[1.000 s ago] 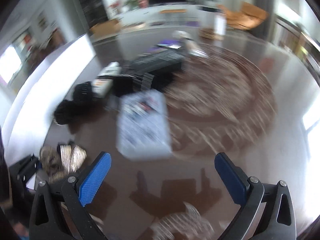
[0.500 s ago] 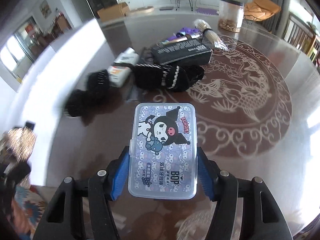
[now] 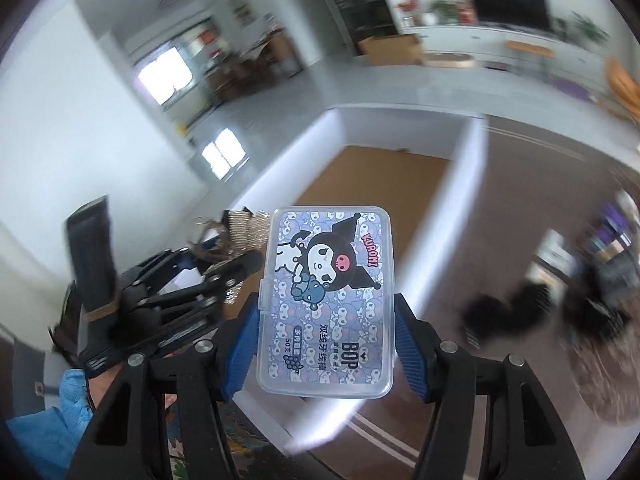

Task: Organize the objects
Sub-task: 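Carry clip and box over the white bin and open both grippers, then move both open grippers back over the table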

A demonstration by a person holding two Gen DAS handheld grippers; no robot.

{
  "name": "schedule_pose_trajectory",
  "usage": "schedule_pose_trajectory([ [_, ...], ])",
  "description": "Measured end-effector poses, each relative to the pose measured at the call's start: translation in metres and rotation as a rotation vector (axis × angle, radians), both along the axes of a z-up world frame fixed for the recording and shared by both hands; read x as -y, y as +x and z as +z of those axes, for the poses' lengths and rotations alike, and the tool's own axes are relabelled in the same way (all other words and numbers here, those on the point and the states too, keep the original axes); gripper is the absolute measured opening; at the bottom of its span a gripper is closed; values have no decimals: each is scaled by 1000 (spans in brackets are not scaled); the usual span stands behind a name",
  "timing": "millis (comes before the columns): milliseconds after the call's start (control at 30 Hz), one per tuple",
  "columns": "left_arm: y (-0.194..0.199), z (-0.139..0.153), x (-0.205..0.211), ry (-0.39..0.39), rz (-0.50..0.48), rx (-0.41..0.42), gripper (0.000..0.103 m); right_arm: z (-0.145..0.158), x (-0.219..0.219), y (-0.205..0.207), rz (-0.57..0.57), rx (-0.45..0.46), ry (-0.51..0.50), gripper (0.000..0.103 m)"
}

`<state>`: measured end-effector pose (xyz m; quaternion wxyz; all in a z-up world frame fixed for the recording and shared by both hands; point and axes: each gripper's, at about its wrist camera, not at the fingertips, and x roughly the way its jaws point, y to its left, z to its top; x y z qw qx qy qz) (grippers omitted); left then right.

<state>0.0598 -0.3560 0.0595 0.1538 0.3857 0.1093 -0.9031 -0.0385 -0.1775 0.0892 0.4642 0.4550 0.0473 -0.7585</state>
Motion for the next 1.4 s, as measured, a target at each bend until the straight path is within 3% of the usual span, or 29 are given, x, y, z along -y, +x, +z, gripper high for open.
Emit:
schedule_pose_trajectory([
  [133, -10, -39, 41, 27, 86, 149, 57, -19, 65, 9, 71, -4, 41, 63],
  [167, -12, -44, 46, 25, 101, 178, 65, -26, 79, 10, 83, 7, 49, 65],
  [200, -14, -51, 52, 16, 132, 221, 81, -32, 88, 11, 94, 19, 61, 70],
  [233, -13, -55, 55, 9, 160, 242, 82, -38, 94, 12, 101, 22, 80, 78],
  [333, -7, -49, 50, -1, 177, 196, 87, -41, 85, 19, 85, -40, 71, 83],
  [367, -5, -48, 50, -14, 184, 185, 88, -39, 75, 22, 72, -64, 58, 89],
  [467, -2, -38, 29, -17, 166, 122, 88, -34, 28, 18, 5, -148, 20, 93],
  [600, -4, -16, -14, 15, 60, 12, 88, -42, -56, 11, -156, -232, 20, 98],
  [700, -7, 5, -74, 34, -101, -70, 88, -67, -129, 3, -338, -261, 65, 98],
  [833, -20, 19, -159, 79, -318, -103, 88, -106, -215, -6, -553, -286, 206, 98],
  [933, -32, 3, -225, 98, -457, -68, 91, -123, -267, -13, -665, -289, 255, 98],
  [1133, -70, -62, -309, 79, -539, 45, 91, -133, -317, -18, -789, -235, 241, 98],
  [1233, -96, -90, -323, 69, -535, 88, 91, -139, -324, -25, -809, -212, 257, 98],
  [1400, -104, -111, -329, 43, -515, 97, 91, -148, -330, -33, -821, -169, 278, 98],
])
